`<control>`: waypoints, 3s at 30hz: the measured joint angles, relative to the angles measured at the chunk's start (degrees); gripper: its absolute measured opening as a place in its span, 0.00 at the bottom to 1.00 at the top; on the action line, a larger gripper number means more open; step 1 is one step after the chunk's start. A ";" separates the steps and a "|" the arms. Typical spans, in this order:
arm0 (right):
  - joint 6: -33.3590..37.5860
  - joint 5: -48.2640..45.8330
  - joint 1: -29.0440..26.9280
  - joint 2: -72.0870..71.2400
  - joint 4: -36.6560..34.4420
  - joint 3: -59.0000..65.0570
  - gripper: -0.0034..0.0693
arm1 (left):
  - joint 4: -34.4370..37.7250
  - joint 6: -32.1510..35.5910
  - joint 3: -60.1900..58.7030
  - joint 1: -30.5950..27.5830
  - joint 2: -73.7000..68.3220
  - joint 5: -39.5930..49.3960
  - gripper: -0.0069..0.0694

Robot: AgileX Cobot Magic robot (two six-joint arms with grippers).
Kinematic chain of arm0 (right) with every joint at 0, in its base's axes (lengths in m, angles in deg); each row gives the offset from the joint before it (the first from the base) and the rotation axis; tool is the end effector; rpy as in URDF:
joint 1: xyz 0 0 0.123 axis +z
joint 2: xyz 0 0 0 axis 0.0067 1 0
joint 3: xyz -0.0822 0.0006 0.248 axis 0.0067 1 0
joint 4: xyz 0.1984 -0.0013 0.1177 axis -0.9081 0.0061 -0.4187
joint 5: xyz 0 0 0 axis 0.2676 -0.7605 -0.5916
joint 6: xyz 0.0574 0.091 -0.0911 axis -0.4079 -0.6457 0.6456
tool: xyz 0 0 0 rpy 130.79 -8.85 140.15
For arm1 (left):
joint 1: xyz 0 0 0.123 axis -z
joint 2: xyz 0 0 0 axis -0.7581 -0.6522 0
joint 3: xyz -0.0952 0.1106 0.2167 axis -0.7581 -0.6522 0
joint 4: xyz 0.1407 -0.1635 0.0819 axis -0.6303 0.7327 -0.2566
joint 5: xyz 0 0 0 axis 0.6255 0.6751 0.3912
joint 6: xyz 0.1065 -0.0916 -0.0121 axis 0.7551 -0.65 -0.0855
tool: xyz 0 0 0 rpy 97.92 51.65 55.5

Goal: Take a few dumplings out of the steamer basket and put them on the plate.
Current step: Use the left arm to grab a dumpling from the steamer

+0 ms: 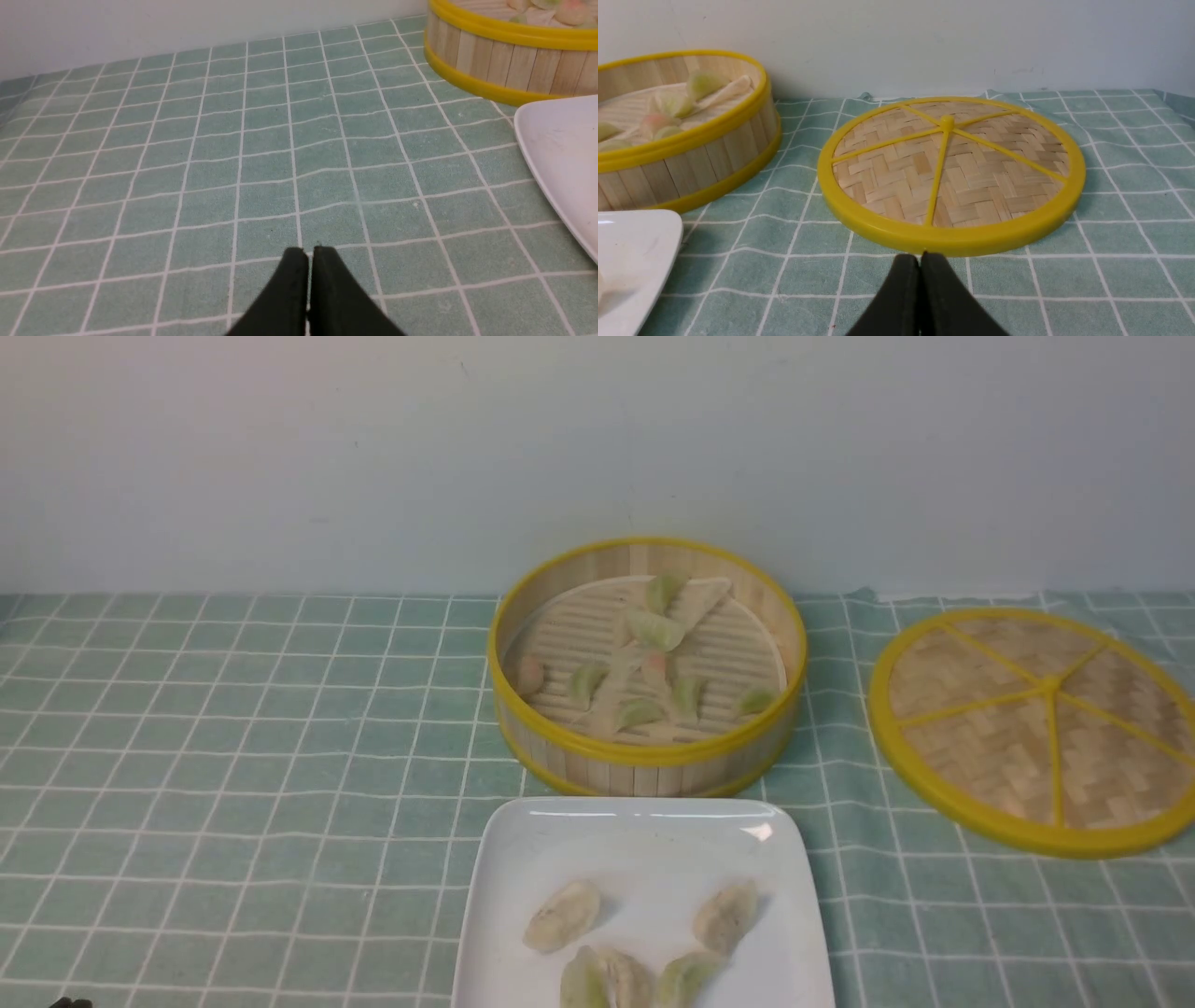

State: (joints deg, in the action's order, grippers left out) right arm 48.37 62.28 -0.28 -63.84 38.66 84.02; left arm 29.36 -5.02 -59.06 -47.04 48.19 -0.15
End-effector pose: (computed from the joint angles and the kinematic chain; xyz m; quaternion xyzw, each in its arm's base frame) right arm 0.1023 0.0007 0.1578 0.0313 0.8064 0.0242 0.5900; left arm 0.1027 -0.0089 0.1565 0.0601 0.8030 -0.0007 0.5929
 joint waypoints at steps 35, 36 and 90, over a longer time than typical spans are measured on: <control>3.39 -22.98 0.00 21.85 -17.75 -40.36 0.03 | 15.56 -6.66 53.25 0.00 -43.59 21.41 0.08; 4.30 -26.80 0.00 24.91 -17.41 -43.57 0.03 | 15.45 -4.85 55.69 0.00 -48.55 24.33 0.08; 10.75 -46.30 0.00 49.60 -16.96 -57.33 0.03 | -5.48 -10.75 145.85 24.83 -148.92 49.05 0.55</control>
State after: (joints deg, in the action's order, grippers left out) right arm 59.12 15.98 -0.28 -14.24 21.70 26.68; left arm 23.88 -15.76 86.79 -22.21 -100.74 48.90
